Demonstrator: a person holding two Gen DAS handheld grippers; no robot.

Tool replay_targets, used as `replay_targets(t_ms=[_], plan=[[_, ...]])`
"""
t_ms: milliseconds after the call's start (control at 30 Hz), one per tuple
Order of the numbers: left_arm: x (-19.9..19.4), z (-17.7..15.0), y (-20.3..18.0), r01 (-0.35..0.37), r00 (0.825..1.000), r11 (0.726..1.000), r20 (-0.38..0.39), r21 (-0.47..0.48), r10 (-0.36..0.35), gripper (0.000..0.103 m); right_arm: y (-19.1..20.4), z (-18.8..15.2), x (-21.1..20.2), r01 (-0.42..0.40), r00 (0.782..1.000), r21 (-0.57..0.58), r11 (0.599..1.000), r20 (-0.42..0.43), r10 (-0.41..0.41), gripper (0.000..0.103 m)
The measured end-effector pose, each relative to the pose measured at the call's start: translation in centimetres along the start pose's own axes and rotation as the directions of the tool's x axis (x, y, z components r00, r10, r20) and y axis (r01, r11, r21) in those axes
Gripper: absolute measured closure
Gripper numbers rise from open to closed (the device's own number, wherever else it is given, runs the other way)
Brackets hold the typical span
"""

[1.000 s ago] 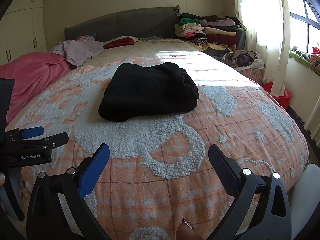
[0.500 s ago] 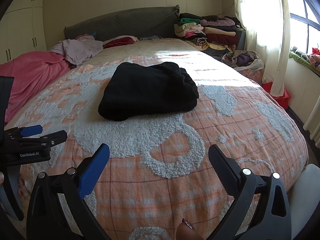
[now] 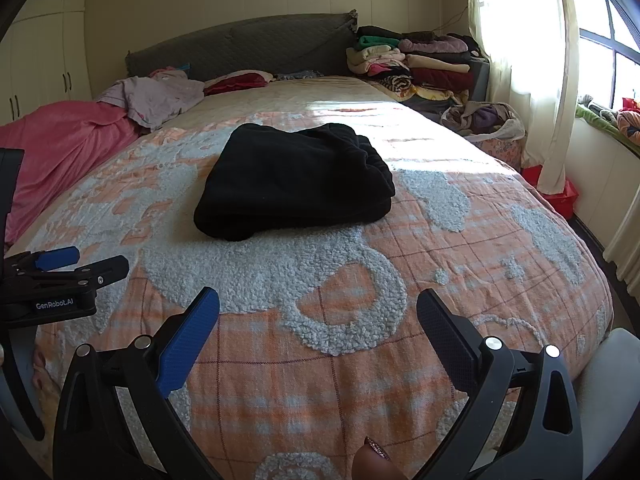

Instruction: Fold small clothes

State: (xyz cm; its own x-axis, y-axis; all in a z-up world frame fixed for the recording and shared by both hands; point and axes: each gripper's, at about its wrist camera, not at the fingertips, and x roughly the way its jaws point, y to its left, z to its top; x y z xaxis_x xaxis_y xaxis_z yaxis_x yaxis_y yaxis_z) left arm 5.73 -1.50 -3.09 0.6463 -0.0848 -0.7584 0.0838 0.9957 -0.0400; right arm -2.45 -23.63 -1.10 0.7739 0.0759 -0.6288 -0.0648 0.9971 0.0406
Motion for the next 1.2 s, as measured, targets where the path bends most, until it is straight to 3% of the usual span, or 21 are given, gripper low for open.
replay_targets(t_ms=[600,733,833,900,967,1067,1133,1200], plan=[[-0.5,0.1,-0.2,-0.07,0.997,0.998,0.014,-0.004,0.071,0.009,-0.9,-0.1,0.1,0.06,0.998,0.029,0.998,-0.017,-0.06,0.005],[-1.2,0.6,1.1,-0.072,0.996,0.995,0.04,-0.062,0.075,0.009,-2.9,-0.3,-0.7,0.158,0.987,0.082,0.984,0.004,-0.159,0.005],[-2.2,1.6,3.6,-0.047,0.996,0.99,0.072,-0.133,0.057,0.009,-6.8,-1.0,-1.8,0.253,0.966,0.191,0.948,-0.001,-0.258,0.005],[-2.9,2.8,6.5,-0.054,0.992,0.979,0.098,-0.196,0.075,0.009,-10.6,-1.8,-2.9,0.327,0.943,0.274,0.904,-0.027,-0.333,0.005],[-3.4,4.2,10.7,-0.091,0.986,0.958,0.107,-0.273,0.125,0.009,-15.2,-2.9,-4.1,0.418,0.903,0.35,0.838,-0.061,-0.425,0.005],[-3.6,5.9,19.4,-0.191,0.97,0.907,0.068,-0.374,0.232,0.009,-24.2,-5.2,-5.9,0.58,0.804,0.449,0.68,-0.18,-0.567,0.005],[-3.9,6.4,26.0,-0.316,0.935,0.853,0.018,-0.415,0.354,0.009,-31.0,-7.4,-7.0,0.661,0.731,0.511,0.549,-0.274,-0.625,0.005],[-4.4,6.4,32.8,-0.42,0.888,0.782,-0.032,-0.461,0.459,0.009,-37.6,-9.9,-7.7,0.728,0.656,0.548,0.413,-0.382,-0.651,0.005]])
